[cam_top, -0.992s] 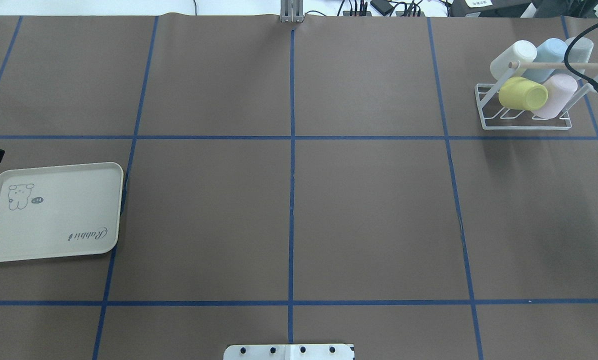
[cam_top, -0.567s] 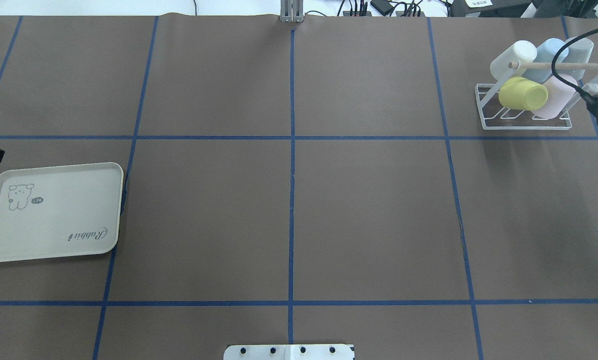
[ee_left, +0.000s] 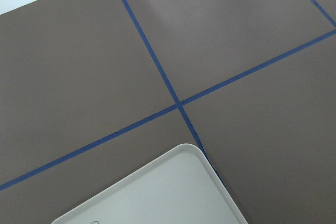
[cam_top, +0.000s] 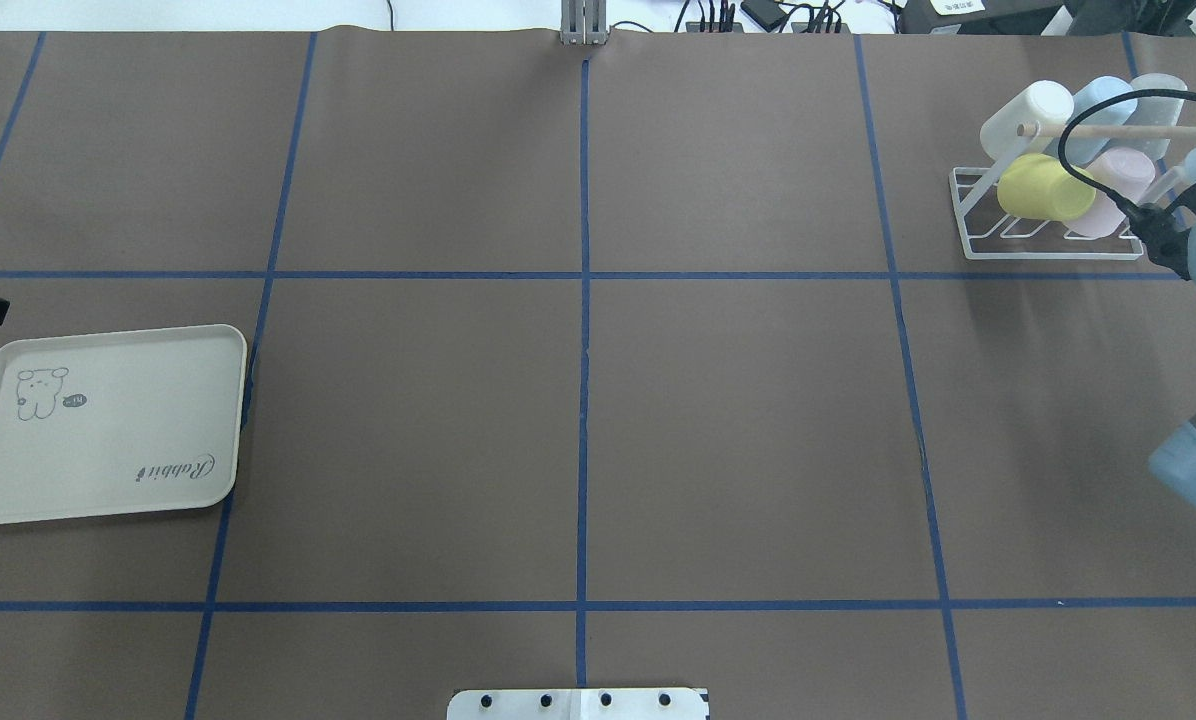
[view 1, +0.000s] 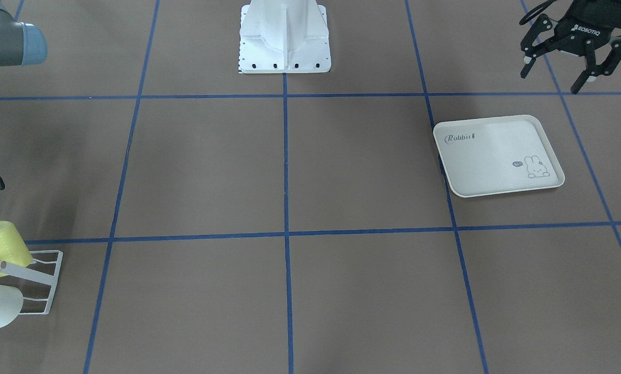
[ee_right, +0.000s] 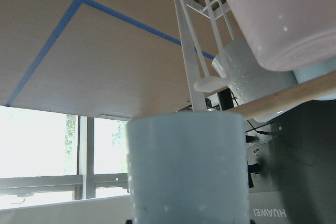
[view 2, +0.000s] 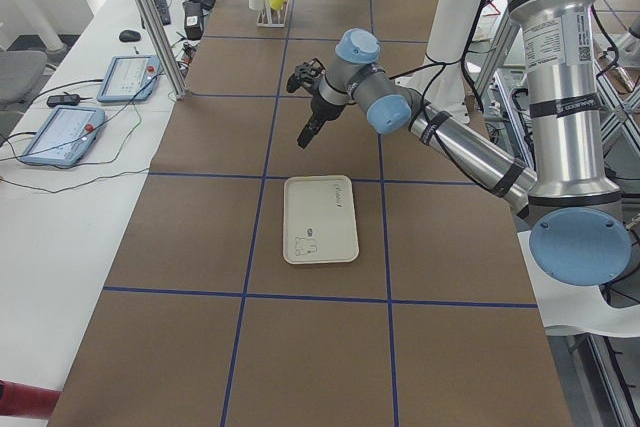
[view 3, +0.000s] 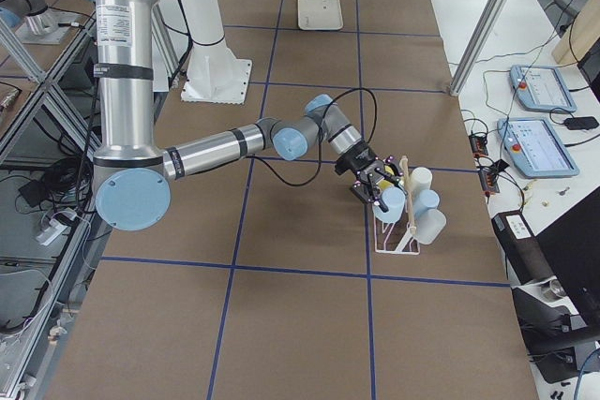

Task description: Transfer IKEA cup to right arm and place on rack

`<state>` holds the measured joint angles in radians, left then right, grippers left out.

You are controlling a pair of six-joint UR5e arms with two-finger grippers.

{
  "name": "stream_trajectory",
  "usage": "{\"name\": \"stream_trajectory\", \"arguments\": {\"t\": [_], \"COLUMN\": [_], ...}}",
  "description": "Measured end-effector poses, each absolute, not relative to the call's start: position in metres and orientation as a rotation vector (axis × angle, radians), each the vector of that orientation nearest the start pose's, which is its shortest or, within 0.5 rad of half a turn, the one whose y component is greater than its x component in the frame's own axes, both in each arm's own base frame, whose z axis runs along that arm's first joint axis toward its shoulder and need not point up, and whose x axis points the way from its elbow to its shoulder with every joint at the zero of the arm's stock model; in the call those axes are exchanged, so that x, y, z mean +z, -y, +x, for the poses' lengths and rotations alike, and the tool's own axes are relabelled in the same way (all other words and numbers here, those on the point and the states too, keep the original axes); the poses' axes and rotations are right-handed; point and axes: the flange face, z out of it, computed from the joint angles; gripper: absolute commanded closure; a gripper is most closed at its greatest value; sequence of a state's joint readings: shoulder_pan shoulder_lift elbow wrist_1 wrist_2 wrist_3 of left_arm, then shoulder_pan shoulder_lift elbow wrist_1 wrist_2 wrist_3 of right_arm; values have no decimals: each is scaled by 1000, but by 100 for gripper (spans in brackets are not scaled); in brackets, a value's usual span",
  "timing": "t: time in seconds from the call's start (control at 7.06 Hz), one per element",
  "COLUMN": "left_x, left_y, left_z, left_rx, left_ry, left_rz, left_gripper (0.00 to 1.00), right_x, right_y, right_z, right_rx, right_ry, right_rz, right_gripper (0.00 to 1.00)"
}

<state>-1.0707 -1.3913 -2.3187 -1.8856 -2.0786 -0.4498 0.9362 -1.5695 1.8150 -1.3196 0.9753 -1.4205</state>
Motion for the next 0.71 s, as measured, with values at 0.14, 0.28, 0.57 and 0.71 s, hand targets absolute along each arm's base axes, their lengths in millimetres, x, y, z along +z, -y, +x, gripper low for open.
{"name": "stream_trajectory", "arguments": {"t": [0.14, 0.28, 0.57, 0.71], "left_x": [347, 347, 348, 348], "left_y": [378, 378, 379, 379], "left_z": [110, 110, 110, 110], "left_rx": [270, 269, 268, 268], "left_ry": [-818, -819, -818, -818], "left_rz": [553, 553, 550, 550], "left_gripper": [0, 0, 0, 0], "right_x": [516, 516, 522, 526], "right_y": [526, 528, 529, 530], "right_z": [-152, -154, -156, -158], "right_rx": [-1795, -1794, -1800, -1805], "right_ry": [-841, -842, -840, -842], "right_rz": [259, 261, 248, 239], "right_gripper": [100, 100, 100, 100]}}
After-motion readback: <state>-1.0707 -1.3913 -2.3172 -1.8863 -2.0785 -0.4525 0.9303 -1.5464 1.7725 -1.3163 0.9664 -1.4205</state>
